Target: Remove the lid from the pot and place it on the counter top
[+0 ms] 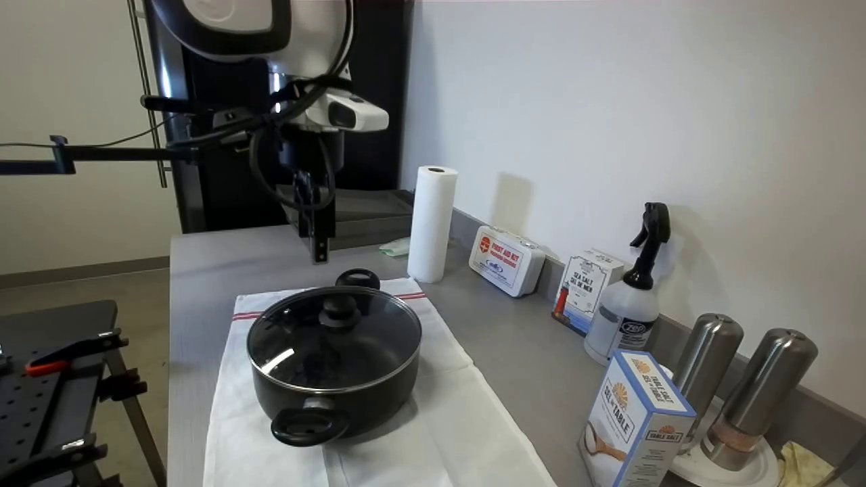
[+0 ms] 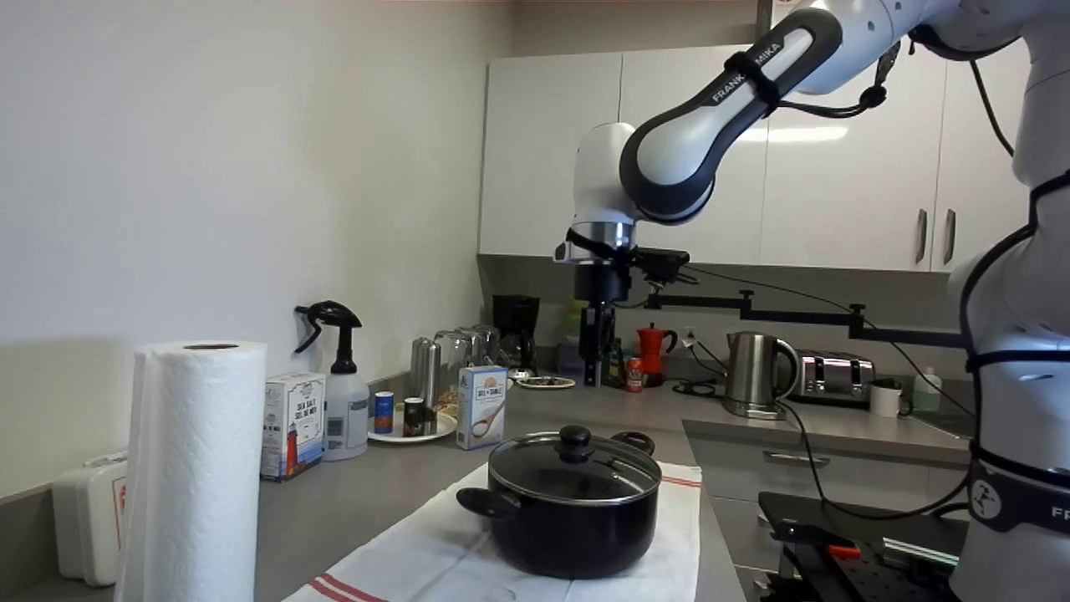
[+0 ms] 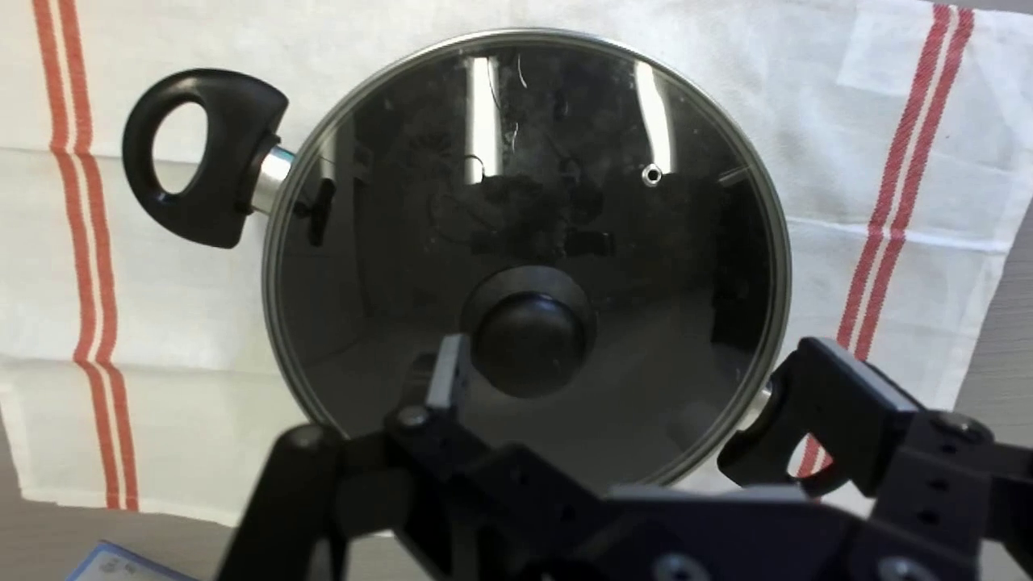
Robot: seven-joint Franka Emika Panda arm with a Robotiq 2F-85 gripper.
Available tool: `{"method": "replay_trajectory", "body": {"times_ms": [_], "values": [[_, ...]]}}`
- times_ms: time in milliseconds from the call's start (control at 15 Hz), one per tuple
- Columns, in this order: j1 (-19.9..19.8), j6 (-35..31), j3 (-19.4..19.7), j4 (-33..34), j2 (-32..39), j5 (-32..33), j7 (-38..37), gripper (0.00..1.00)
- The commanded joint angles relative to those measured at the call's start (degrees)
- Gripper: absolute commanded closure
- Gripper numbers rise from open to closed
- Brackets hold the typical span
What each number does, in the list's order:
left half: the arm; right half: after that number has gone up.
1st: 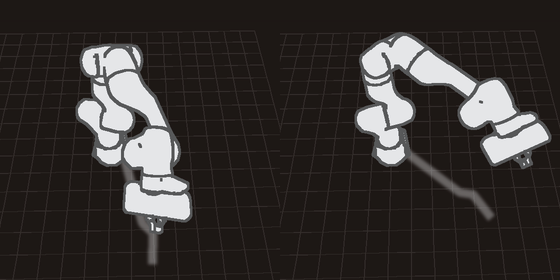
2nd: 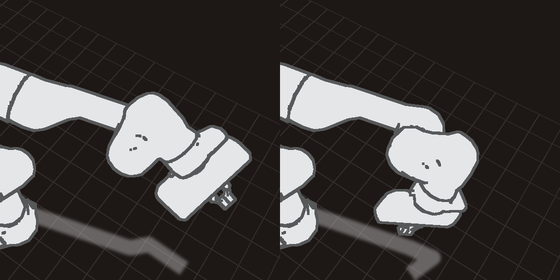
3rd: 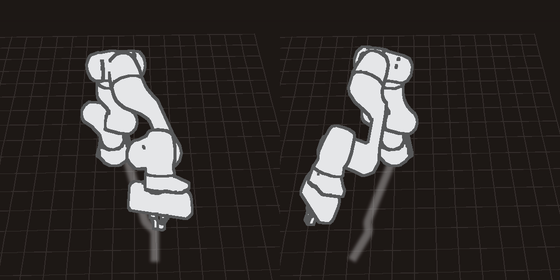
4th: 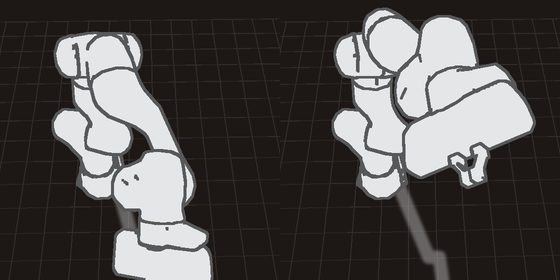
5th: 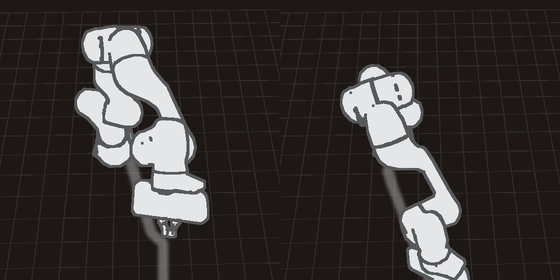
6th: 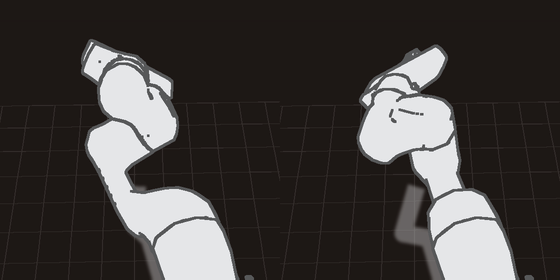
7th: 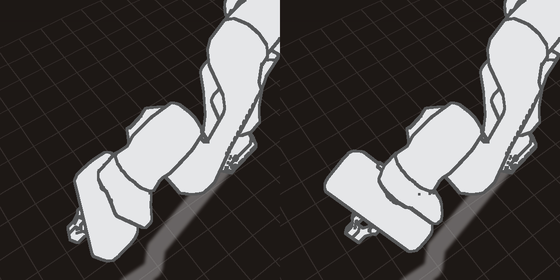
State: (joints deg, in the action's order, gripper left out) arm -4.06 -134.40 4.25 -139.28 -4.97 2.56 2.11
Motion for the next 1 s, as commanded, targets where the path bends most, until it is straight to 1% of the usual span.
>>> {"method": "replay_trajectory", "body": {"times_ms": [0, 667, 933], "values": [[-0.66, -4.12, 0.32, -0.25, 3.65, 0.20, -2.28, 0.00], [-1.43, -12.76, 0.73, 0.34, 11.41, -1.90, -2.07, 0.00], [-1.50, -14.45, 0.71, 0.54, 12.99, -2.12, -2.01, 0.00]]}}
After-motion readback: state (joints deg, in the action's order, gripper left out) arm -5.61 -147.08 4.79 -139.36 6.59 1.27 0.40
